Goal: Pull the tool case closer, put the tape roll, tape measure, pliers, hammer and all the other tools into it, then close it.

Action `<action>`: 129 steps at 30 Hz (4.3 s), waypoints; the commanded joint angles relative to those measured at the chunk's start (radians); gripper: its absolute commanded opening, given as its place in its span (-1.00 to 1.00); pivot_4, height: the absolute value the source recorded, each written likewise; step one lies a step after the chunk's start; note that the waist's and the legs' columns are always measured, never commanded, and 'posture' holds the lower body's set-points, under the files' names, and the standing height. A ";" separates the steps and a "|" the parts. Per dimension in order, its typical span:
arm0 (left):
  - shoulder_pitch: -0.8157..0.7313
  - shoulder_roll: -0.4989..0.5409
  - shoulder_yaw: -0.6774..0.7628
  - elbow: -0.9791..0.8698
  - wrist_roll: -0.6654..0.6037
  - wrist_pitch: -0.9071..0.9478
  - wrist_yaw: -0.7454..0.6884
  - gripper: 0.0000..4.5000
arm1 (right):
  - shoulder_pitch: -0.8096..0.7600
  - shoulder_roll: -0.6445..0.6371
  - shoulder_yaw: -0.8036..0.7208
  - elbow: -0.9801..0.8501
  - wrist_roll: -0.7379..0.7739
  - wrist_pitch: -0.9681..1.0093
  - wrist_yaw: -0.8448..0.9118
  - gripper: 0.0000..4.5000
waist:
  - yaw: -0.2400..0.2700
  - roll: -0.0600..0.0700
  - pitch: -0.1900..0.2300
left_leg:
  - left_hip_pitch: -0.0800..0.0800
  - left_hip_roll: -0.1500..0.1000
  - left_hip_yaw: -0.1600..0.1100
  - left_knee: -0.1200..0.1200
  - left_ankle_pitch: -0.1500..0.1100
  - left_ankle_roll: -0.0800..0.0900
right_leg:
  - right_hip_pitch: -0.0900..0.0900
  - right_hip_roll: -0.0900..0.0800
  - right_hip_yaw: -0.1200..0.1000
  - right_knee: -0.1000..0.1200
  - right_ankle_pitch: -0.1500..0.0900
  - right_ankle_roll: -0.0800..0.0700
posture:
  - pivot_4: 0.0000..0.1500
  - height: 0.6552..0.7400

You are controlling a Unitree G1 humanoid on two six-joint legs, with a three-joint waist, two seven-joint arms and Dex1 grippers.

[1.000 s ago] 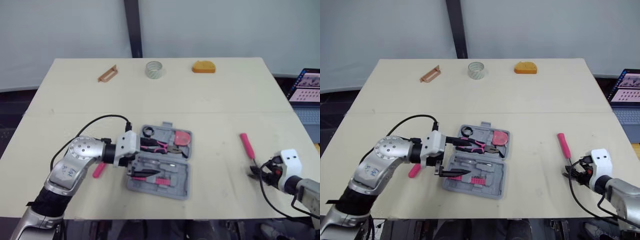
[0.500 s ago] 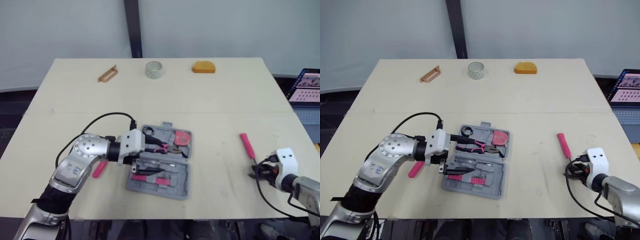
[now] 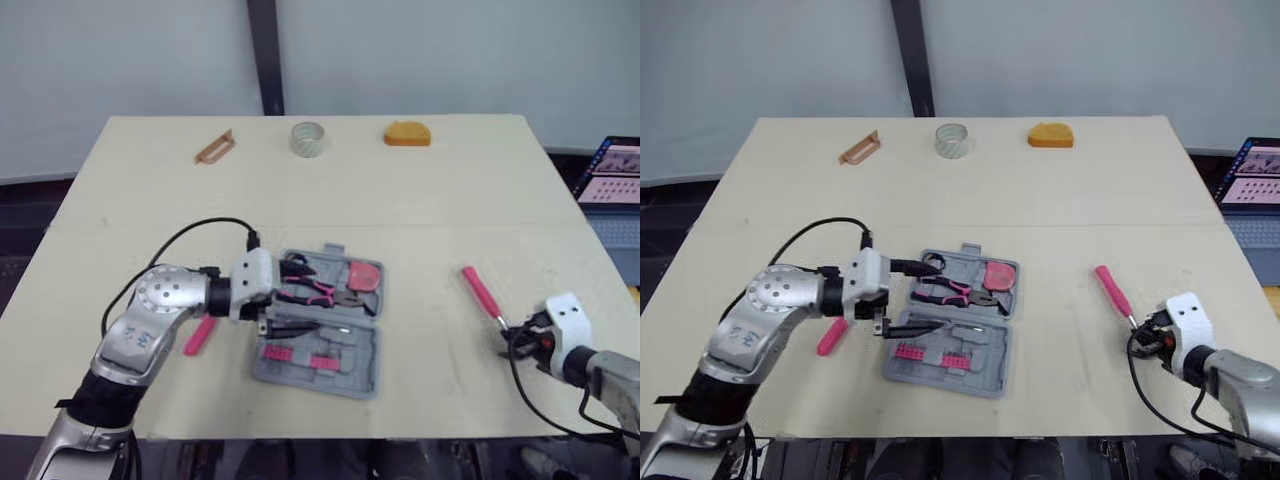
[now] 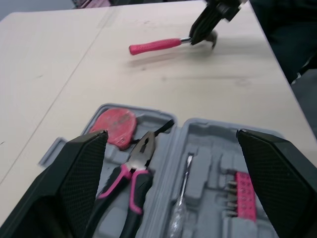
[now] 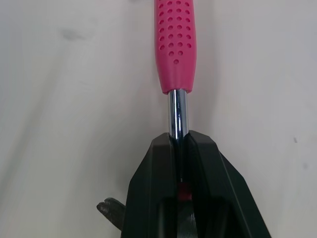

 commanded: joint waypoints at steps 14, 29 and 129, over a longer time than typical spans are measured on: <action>0.465 0.086 0.335 -0.070 -0.017 -0.189 0.011 1.00 | -0.539 0.004 0.637 -0.374 0.036 0.245 0.164 -0.99 | 0.002 -0.005 0.003 | -0.016 0.009 -0.002 0.011 -0.003 -0.004 | -0.014 0.010 0.000 0.001 0.001 -0.004 | 1.00 1.00; 0.539 0.090 0.367 -0.062 -0.016 -0.229 0.016 1.00 | -0.861 0.125 0.963 -0.358 -0.046 0.581 0.083 -0.99 | -0.002 -0.004 0.003 | -0.019 0.010 -0.001 0.016 -0.004 -0.005 | -0.020 0.011 0.003 0.009 0.002 -0.005 | 1.00 1.00; 0.382 0.079 0.194 -0.067 -0.025 -0.184 0.015 1.00 | -0.486 0.470 0.748 0.235 -0.134 -0.392 0.265 -0.98 | -0.028 -0.006 0.002 | -0.015 0.011 0.004 0.013 -0.004 -0.005 | -0.021 0.013 0.009 0.010 0.002 -0.005 | 1.00 1.00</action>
